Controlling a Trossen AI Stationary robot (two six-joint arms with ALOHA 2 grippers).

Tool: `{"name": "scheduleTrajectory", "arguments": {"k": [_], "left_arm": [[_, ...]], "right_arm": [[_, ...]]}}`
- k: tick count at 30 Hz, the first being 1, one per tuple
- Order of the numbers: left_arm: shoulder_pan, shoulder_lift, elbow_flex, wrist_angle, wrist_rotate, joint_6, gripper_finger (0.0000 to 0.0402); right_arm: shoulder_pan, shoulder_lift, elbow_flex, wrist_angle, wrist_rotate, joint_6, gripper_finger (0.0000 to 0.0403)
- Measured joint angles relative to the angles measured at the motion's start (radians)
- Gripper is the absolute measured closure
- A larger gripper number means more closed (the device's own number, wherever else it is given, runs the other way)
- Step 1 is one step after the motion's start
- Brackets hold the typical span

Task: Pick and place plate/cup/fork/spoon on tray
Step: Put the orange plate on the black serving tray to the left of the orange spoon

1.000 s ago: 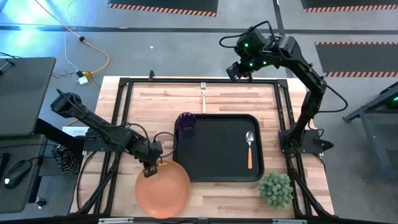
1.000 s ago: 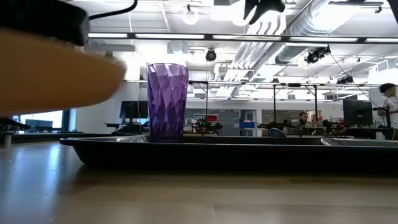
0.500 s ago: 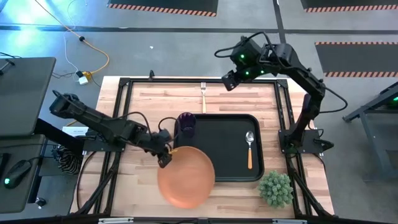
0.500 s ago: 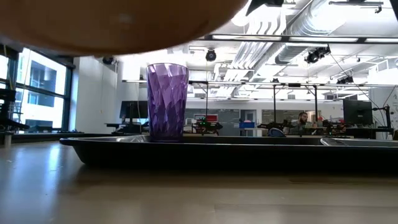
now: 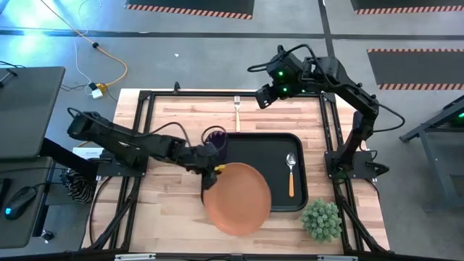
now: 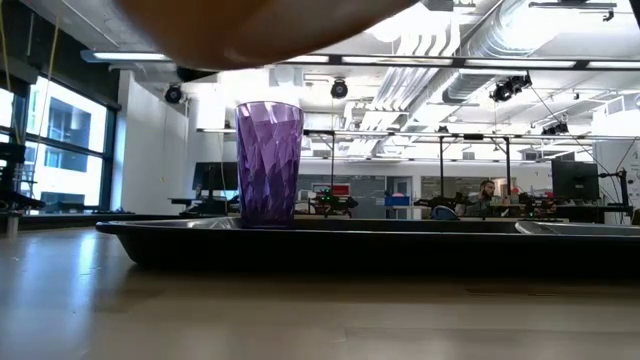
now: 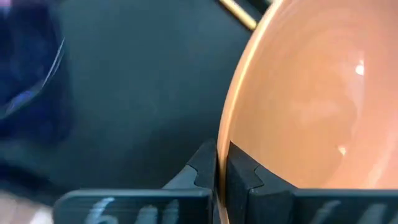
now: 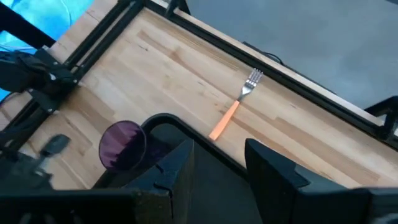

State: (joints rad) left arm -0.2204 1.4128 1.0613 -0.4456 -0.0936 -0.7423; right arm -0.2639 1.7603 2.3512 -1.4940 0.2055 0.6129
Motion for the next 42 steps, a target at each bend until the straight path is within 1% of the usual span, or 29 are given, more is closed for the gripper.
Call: {"name": "scheduleTrajectory", "arguments": {"k": [10,19,25,28,33,34,37,42], "left_arm": [[0.123,0.187,0.147,-0.013,0.006,0.098,0.0401],[0.190,0.319,0.277,-0.033,0.045,0.103,0.0401],[0.178,0.353,0.330,-0.059,0.052,0.089,0.0401],[0.170,0.348,0.340,-0.053,0.010,0.072,0.0401],[0.177,0.338,0.359,-0.083,-0.010,0.104,0.0401],[0.180,0.338,0.367,-0.090,-0.010,0.126,0.0401],[0.182,0.354,0.420,-0.130,-0.002,0.271,0.0401],[0.202,0.404,0.552,-0.289,0.008,0.492,0.0401]], "right_arm": [[-0.004,0.000,0.000,0.009,0.024,-0.035,0.0268],[-0.011,0.000,0.000,0.009,0.028,-0.058,0.0268],[-0.011,0.000,0.000,-0.002,0.028,-0.072,0.0268],[-0.011,0.000,0.000,-0.009,0.028,-0.077,0.0268],[-0.011,0.000,0.000,-0.008,0.027,-0.089,0.0268],[-0.011,0.000,0.000,-0.008,0.027,-0.091,0.0268],[-0.011,0.000,0.000,-0.008,0.027,-0.095,0.0268],[-0.011,0.000,0.000,-0.007,0.027,-0.090,0.0268]]}}
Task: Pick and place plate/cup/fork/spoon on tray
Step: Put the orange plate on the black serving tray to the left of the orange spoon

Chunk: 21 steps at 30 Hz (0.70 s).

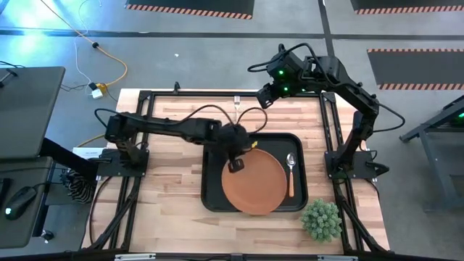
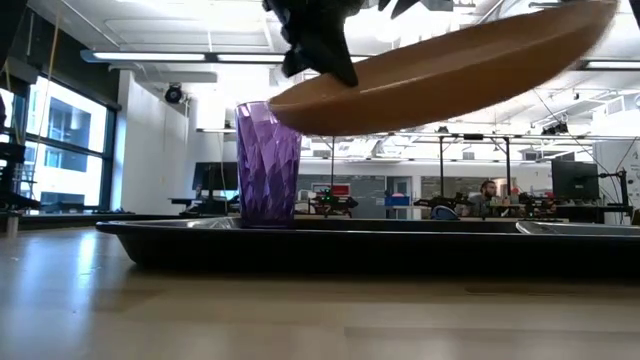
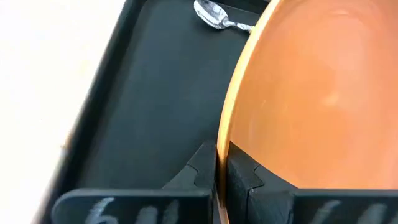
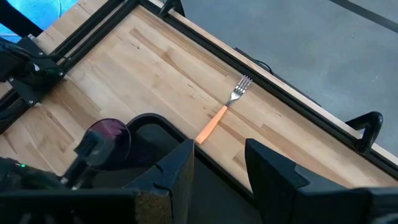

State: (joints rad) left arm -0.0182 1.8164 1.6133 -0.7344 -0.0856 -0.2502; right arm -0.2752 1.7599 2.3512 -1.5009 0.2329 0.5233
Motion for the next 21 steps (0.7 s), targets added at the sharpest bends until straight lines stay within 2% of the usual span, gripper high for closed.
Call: {"name": "scheduleTrajectory", "arguments": {"k": [4,7,13,21], "left_arm": [[0.032,0.057,0.083,-0.083,-0.005,0.144,0.0401],[0.053,0.097,0.130,-0.085,0.011,0.191,0.0401],[0.071,0.142,0.183,-0.092,0.046,0.219,0.0401],[0.084,0.196,0.184,-0.079,0.053,0.248,0.0401]], "right_arm": [[0.006,0.000,0.000,0.000,0.000,0.018,0.0268],[0.015,0.000,0.000,-0.002,0.000,0.018,0.0268],[0.014,0.000,0.000,-0.006,-0.004,0.018,0.0268],[0.014,0.000,0.000,-0.004,-0.004,0.019,0.0268]]}}
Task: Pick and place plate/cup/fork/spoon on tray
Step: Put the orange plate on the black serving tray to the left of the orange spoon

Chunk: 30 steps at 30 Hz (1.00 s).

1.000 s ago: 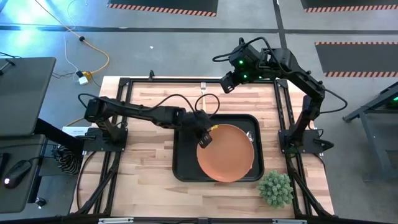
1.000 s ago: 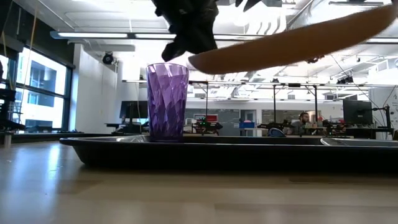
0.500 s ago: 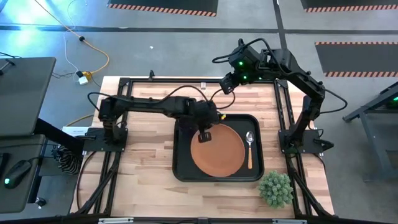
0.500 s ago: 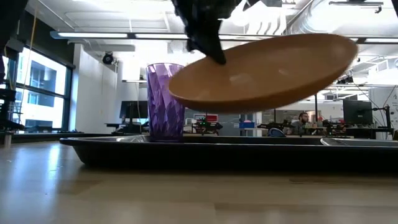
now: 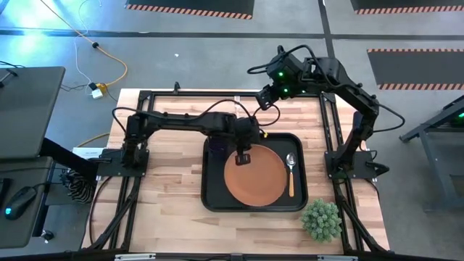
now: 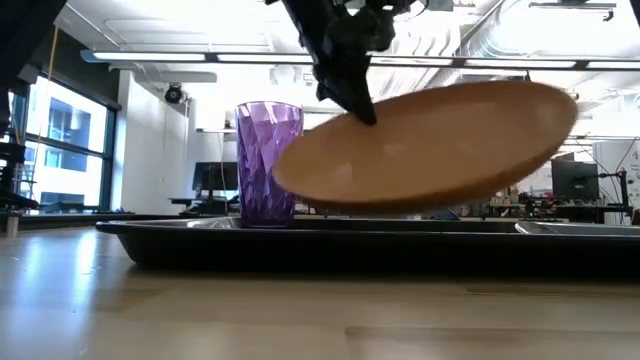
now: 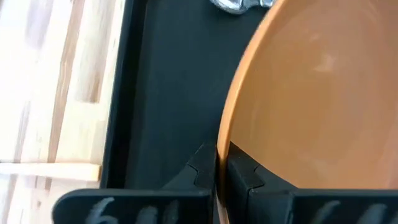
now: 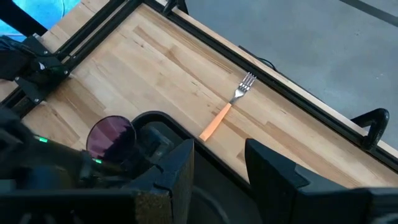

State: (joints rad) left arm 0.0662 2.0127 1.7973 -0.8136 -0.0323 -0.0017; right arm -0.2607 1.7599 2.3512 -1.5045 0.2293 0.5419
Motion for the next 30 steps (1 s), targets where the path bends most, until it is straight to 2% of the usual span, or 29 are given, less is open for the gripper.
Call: {"name": "scheduleTrajectory", "arguments": {"k": [6,25,30], "left_arm": [[0.011,0.032,0.001,0.044,0.005,0.002,0.0401],[0.046,0.079,0.000,0.033,0.001,0.013,0.0400],[0.053,0.079,0.000,0.030,0.000,0.017,0.0388]], "right_arm": [[0.000,0.000,0.000,0.003,0.003,0.000,0.0268],[0.000,0.000,0.000,0.005,0.003,0.000,0.0268],[0.000,0.000,0.000,0.005,0.003,0.000,0.0268]]}}
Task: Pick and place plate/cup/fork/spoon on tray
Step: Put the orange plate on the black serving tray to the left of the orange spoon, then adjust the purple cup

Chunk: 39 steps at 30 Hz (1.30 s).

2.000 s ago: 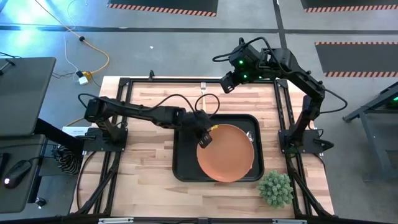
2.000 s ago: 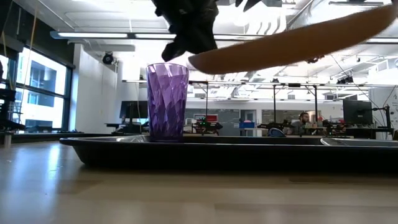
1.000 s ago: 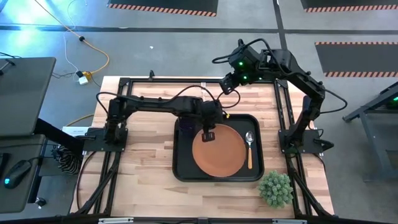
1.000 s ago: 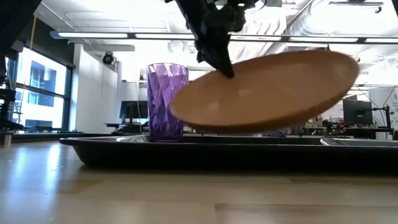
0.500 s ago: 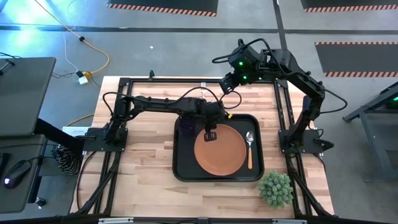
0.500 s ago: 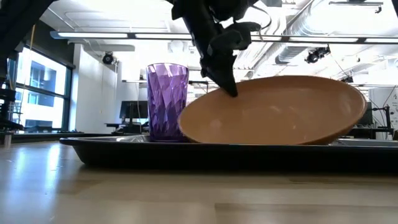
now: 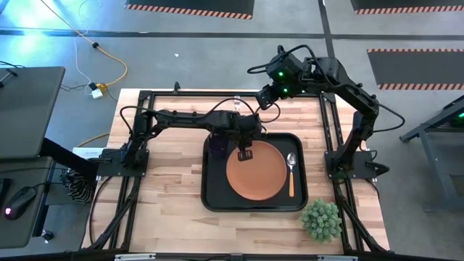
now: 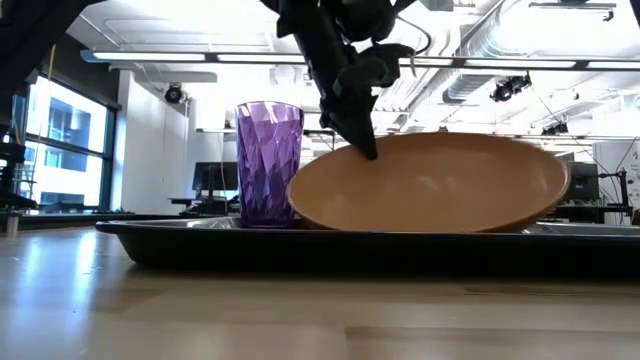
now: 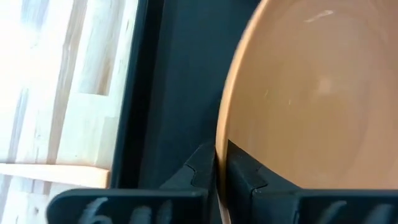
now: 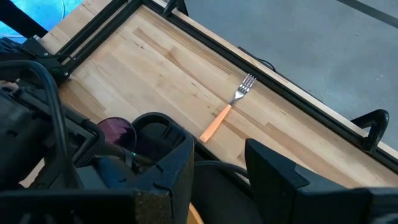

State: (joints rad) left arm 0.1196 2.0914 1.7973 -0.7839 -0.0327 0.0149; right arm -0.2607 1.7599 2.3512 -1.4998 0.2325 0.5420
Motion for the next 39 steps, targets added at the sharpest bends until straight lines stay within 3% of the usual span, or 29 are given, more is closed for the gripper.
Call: {"name": "scheduleTrajectory", "arguments": {"k": [26,39], "left_arm": [[0.000,0.000,0.000,0.004,-0.012,0.057,0.0341],[-0.001,-0.002,0.000,0.004,-0.033,0.032,0.0339]], "right_arm": [[0.000,0.000,0.000,0.000,-0.008,-0.001,0.0268],[0.000,0.000,0.000,0.000,-0.008,-0.018,0.0268]]}}
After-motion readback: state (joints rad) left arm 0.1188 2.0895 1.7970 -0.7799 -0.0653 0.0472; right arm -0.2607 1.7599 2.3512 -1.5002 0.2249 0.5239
